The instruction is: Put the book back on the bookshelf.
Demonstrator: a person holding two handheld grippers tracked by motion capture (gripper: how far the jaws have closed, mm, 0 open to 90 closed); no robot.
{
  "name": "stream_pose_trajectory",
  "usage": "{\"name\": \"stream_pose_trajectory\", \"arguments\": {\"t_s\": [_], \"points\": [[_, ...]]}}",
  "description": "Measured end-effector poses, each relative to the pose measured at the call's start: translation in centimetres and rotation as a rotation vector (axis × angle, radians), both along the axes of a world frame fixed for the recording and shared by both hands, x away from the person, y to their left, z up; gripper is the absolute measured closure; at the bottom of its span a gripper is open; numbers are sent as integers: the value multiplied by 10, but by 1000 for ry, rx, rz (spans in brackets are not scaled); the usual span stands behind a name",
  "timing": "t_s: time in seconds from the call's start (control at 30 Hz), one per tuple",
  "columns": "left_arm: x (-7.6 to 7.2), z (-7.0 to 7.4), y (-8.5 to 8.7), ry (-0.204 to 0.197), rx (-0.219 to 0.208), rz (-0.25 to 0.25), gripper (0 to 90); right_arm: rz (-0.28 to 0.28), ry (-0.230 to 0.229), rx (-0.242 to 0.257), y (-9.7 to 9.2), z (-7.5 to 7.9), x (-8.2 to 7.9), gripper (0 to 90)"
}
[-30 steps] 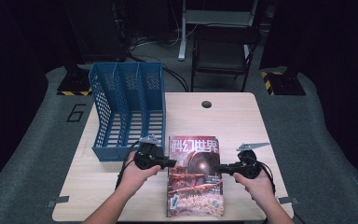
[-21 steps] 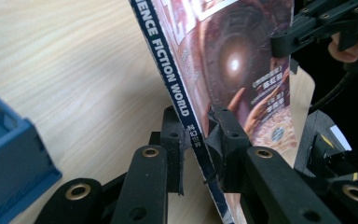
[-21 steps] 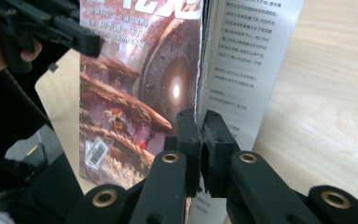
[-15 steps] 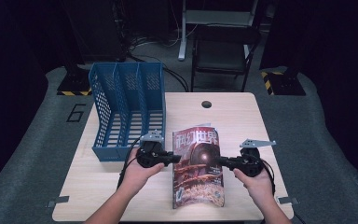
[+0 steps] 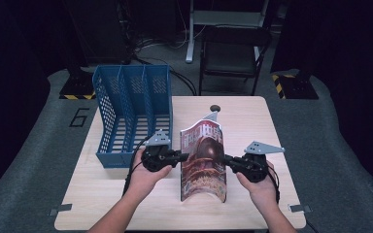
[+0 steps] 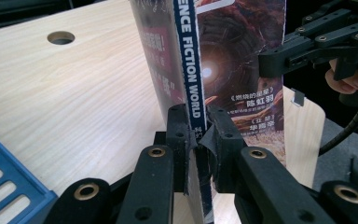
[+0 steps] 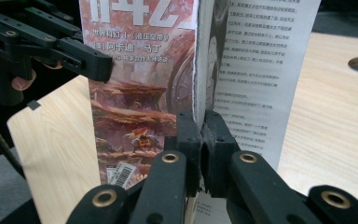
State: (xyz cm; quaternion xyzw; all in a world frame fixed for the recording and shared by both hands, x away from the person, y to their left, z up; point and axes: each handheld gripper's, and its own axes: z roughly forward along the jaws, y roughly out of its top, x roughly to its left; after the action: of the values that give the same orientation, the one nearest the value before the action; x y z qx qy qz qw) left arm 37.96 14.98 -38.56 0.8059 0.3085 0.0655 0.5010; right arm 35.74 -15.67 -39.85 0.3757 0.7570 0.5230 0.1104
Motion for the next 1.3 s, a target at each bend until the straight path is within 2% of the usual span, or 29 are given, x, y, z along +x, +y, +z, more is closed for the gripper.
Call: {"name": "stream_pose_trajectory", "arguments": {"t_s": [0.13,0.37,0.43,0.63,0.97,1.2,1.3], "points": [[-4,-6,2,-1,-15,8,807,11,-5,1,0,-5,-1,871],[-8,-10,8,8,-26,13,810,17,7,37,-4,-9,-5,869],[-11,-10,9,-12,-19,18,813,16,5,41,-6,-9,-8,868],[-19,-8,8,-10,-18,-9,819,14,-4,48,-11,-13,-18,863],[-34,-8,13,-27,-11,-36,830,-6,-24,15,-22,-15,-37,858],[-46,-8,13,-31,-17,-57,829,-32,-33,27,-28,-20,-48,837],[-51,-7,13,-31,-8,-78,826,-52,-56,31,-30,-23,-54,823]]}}
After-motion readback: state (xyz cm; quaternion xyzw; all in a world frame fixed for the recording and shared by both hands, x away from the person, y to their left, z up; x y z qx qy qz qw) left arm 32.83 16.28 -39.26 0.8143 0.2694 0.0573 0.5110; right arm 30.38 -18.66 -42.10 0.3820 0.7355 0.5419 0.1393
